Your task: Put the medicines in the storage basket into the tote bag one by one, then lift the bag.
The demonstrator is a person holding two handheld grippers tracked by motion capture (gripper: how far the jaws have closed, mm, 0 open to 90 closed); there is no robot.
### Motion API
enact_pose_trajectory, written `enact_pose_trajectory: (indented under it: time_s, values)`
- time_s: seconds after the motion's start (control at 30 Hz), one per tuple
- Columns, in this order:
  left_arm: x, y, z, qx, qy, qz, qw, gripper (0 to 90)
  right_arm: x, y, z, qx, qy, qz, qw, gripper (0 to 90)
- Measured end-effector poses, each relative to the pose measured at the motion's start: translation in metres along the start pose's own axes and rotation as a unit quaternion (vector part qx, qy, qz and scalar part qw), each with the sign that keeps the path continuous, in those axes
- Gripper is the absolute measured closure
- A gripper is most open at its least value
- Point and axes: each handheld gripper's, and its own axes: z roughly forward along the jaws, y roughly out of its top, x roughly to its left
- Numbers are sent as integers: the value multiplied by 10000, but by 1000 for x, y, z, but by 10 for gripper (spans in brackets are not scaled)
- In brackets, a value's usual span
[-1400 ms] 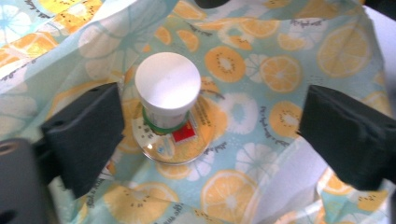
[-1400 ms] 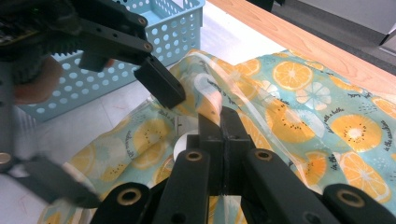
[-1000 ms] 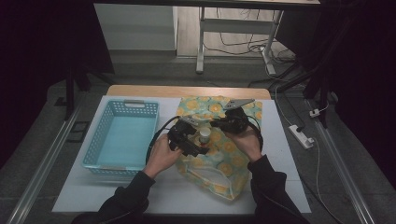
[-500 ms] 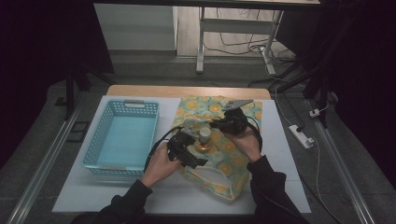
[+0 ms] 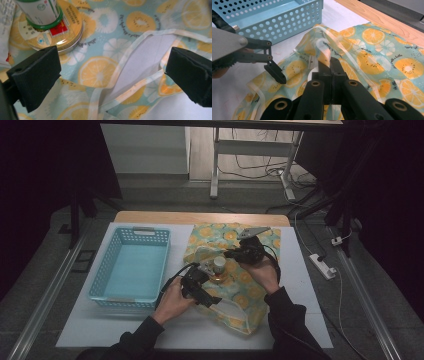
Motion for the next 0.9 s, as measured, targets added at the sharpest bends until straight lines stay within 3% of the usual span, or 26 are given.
enact_pose_trajectory:
  time_s: [0.17,0.4,0.9]
  values:
    - [2,-4,7,115,-49,27,9999,2,0,0,0,8,2,1,10000,900]
    - [6,-10,18,319,55,58,9995,3,0,0,0,-8,-3,9,10000,900]
    - [7,-16,27,487,541,202,9971,77,0,0,0,-7,3,3,10000,900]
